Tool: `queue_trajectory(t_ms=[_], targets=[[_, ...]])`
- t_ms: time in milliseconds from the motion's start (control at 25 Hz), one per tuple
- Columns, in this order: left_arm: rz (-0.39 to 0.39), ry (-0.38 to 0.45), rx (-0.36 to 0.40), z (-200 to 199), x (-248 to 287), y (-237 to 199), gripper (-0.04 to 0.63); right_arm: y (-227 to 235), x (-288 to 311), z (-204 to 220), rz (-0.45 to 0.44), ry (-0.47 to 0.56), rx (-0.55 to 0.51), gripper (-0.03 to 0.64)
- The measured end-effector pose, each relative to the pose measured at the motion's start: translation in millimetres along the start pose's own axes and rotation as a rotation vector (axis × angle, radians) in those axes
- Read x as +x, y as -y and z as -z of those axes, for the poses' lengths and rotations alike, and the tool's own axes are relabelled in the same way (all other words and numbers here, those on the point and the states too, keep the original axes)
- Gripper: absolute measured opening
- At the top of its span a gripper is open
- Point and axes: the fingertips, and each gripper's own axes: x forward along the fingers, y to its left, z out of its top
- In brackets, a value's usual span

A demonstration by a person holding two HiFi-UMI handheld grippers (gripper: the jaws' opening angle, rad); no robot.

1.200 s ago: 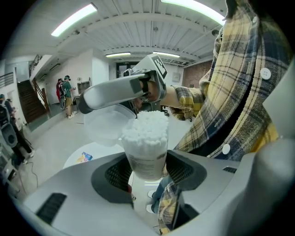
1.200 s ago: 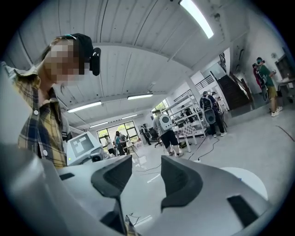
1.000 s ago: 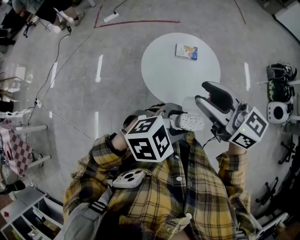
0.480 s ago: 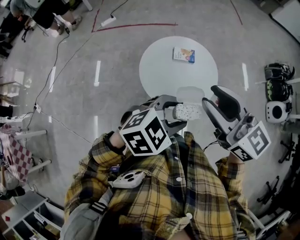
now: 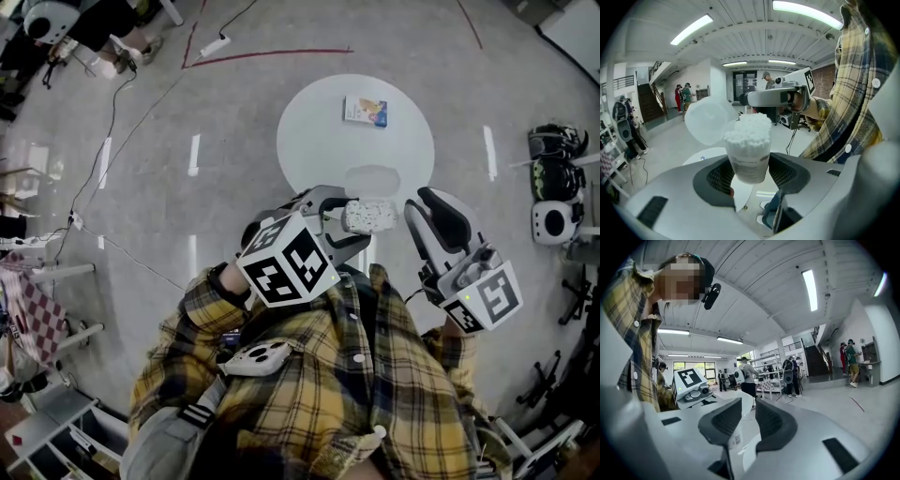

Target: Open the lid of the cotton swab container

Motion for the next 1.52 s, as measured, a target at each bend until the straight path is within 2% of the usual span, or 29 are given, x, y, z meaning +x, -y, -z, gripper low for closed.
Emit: queue_trajectory(t_ms=[240, 480, 1520], targets=[[-0.025, 0.015, -0.011, 2, -3, -2, 0.242, 1, -5, 14, 0.051, 0.019, 0.045, 0.044], [-0.037, 0.014, -0.018, 5, -6, -5, 0.242, 2, 2, 27, 0.082, -0.006, 0.028, 0.018], [-0.027, 0.006, 0.001, 3, -4, 1, 0.241, 0, 4, 36, 0.053, -0.014, 0.073, 0.015]])
